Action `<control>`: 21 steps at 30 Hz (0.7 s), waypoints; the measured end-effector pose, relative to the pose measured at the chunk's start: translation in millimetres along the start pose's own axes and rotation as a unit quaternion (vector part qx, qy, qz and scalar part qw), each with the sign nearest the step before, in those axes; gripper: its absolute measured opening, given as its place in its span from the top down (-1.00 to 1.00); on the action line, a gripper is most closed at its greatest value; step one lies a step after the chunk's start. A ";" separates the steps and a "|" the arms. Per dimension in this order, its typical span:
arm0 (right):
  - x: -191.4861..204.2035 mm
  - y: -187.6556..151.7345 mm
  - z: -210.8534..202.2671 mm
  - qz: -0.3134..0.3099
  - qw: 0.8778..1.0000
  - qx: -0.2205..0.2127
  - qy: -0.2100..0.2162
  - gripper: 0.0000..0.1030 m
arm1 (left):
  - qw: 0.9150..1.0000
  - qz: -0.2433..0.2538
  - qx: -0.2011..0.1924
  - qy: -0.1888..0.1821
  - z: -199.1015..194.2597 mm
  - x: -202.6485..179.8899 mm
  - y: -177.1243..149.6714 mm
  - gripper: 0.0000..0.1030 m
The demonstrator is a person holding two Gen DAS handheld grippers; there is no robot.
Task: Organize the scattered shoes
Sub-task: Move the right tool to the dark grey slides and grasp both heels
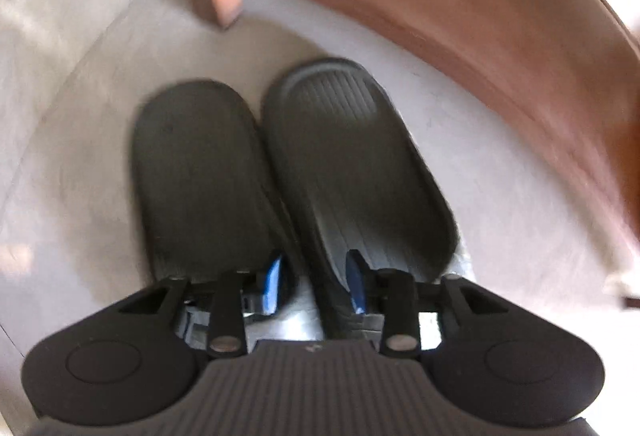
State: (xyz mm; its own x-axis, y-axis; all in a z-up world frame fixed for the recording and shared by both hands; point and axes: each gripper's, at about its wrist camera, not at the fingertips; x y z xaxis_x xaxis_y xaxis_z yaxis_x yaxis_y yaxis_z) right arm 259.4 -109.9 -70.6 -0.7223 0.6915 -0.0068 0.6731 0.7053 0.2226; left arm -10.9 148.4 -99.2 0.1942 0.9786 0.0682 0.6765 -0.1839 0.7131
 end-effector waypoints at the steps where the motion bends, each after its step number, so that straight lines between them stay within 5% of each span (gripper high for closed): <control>1: -8.4 -9.5 -6.5 0.024 0.999 -0.028 0.009 0.11 | 1.000 0.010 -0.001 -0.003 3.7 -7.4 0.9 -0.35; 4: -32.8 -45.9 -36.7 0.068 0.986 -0.146 0.044 -0.08 | 0.999 0.033 0.004 -0.007 13.6 -23.4 -1.4 -0.35; 7: -54.4 -93.8 -75.4 0.082 0.960 -0.264 0.047 -0.20 | 0.999 0.038 0.009 -0.007 20.8 -26.1 -2.7 -0.35; 9: -50.1 -107.6 -74.6 0.082 0.955 -0.282 0.042 -0.25 | 0.999 0.038 0.012 -0.006 24.4 -29.5 -4.0 -0.35; 11: -41.4 -159.0 -72.1 0.066 0.956 -0.286 0.003 -0.27 | 0.999 0.039 0.011 -0.009 28.8 -31.9 -3.9 -0.35; 15: 0.8 -209.5 -36.1 -0.017 0.959 -0.276 -0.056 -0.29 | 0.999 0.048 0.011 -0.016 34.0 -36.1 0.1 -0.35; 21: -0.4 -206.6 -8.5 0.012 0.949 -0.311 -0.046 -0.31 | 0.998 0.062 0.012 -0.015 37.3 -42.7 -1.5 -0.35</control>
State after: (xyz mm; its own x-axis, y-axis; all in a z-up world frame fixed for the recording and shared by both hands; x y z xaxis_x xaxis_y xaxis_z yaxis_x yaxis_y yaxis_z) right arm 119.2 -257.2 -108.2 -0.6718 0.7370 -0.0739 0.4440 0.4806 0.7563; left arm 6.3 103.4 -129.2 0.2982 0.9450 0.1342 0.6625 -0.3061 0.6837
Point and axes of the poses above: each gripper's, at about its wrist camera, not at the fingertips, and z roughly the way its jaws point, x to its left, y to its top, and after that the axes turned 7 degrees about -z, right-handed
